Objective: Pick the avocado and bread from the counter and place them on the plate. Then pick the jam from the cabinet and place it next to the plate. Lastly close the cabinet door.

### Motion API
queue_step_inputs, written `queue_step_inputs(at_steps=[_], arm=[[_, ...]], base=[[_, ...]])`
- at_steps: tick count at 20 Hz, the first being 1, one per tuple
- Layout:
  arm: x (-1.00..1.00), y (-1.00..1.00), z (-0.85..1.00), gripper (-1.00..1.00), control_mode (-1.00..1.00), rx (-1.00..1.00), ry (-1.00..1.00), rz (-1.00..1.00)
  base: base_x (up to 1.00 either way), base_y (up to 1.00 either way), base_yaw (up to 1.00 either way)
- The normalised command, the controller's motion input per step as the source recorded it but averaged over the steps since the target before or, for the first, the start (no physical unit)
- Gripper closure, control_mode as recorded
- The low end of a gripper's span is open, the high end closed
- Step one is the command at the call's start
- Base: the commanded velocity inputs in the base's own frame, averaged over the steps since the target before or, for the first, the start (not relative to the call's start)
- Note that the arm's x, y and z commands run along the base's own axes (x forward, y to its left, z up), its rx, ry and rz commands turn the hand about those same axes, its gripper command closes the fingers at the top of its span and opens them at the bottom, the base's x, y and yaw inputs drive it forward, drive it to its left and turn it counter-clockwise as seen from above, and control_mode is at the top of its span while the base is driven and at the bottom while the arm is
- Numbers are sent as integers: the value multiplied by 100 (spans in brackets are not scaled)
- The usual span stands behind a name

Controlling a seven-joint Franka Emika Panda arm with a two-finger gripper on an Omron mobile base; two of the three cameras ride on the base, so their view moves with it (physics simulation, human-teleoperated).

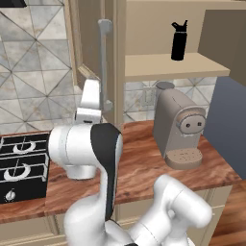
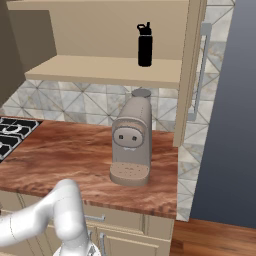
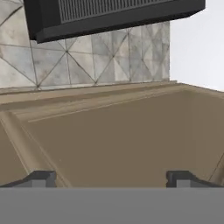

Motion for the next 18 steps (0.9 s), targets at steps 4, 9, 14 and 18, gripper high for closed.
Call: queue_step_inputs(at_steps=[4,9,14,18], arm=[[-19,-46,24,-100,-100,23,25,-27],[9,-66,25,-100,-100,26,33,-15],[25,-59,38,-100,-100,23,34,-3],[26,-38,49,-100,-100,15,28,0]], base=[[0,0,0],[0,0,0],[0,0,0],[0,0,0]])
